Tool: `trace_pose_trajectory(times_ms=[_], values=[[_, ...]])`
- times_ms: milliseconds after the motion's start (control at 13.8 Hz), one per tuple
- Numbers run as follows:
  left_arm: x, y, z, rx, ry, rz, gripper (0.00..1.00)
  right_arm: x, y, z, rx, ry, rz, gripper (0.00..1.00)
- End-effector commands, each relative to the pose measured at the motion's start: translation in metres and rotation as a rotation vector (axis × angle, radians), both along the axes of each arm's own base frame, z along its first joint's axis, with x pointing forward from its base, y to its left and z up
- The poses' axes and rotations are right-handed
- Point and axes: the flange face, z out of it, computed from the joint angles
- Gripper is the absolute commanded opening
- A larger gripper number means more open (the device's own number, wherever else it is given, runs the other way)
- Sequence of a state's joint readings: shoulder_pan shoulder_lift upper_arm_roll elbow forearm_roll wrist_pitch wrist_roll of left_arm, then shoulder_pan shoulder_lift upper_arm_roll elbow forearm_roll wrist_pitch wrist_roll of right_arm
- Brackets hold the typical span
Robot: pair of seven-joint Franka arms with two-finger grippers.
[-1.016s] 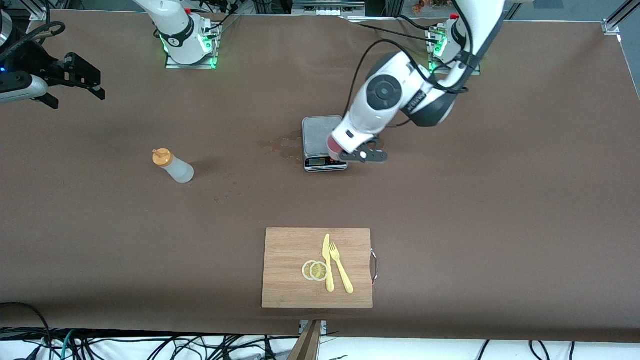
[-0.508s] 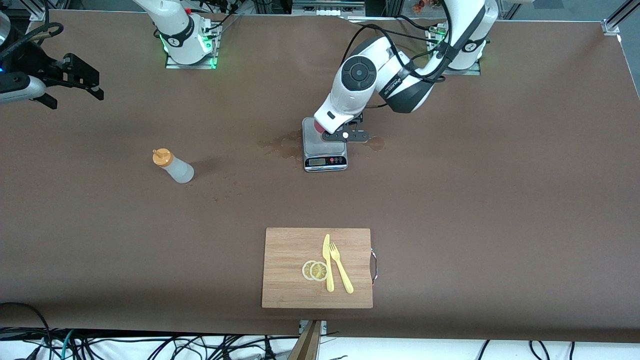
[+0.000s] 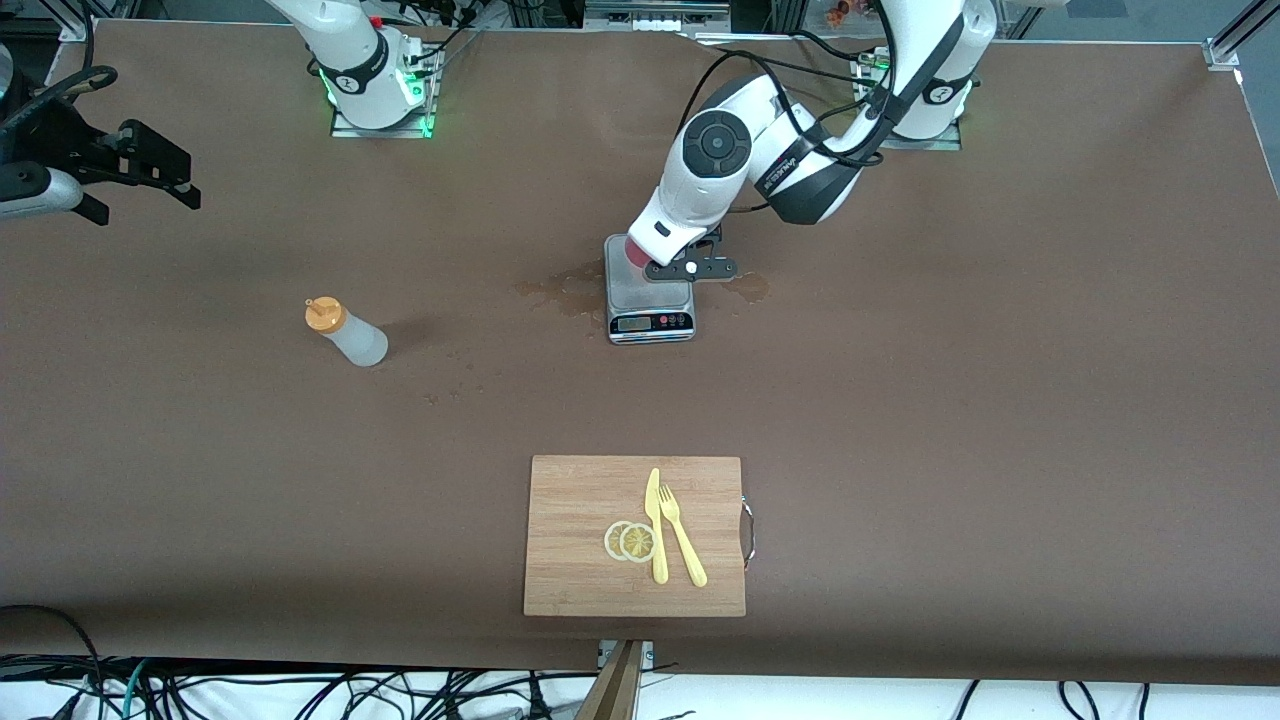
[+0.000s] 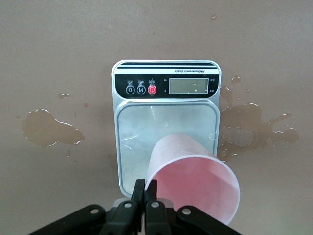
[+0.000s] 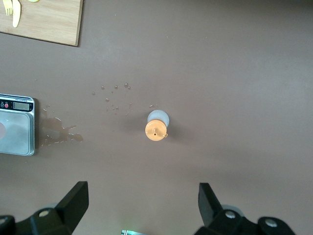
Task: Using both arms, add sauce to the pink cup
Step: 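Carry the pink cup with the left gripper onto the scale, then release the pink cup on the scale and lift the left gripper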
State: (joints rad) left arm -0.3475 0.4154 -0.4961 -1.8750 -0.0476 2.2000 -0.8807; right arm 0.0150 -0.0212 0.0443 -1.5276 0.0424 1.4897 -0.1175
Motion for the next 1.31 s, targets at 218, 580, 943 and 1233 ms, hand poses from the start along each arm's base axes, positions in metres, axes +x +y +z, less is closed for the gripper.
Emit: trace_pose_trajectory(times_ms=[218, 580, 943, 1233], values=[[-0.004, -0.006, -0.018, -0.011, -0.001, 0.052, 0.00, 0.001, -0.007, 0.007, -0.027, -0.017, -0.004, 1.00], [-0.001, -0.004, -0.031, 0.001, 0.000, 0.061, 0.00, 0.004, -0.008, 0.000, -0.029, -0.008, 0.011, 1.00], [0.002, -0.001, -0.037, 0.011, 0.007, 0.086, 0.13, 0.003, 0.029, -0.020, -0.025, 0.035, 0.064, 1.00], [0.008, 0.002, -0.030, 0.012, -0.002, 0.094, 1.00, 0.006, 0.054, -0.029, -0.023, 0.043, 0.121, 1.00]])
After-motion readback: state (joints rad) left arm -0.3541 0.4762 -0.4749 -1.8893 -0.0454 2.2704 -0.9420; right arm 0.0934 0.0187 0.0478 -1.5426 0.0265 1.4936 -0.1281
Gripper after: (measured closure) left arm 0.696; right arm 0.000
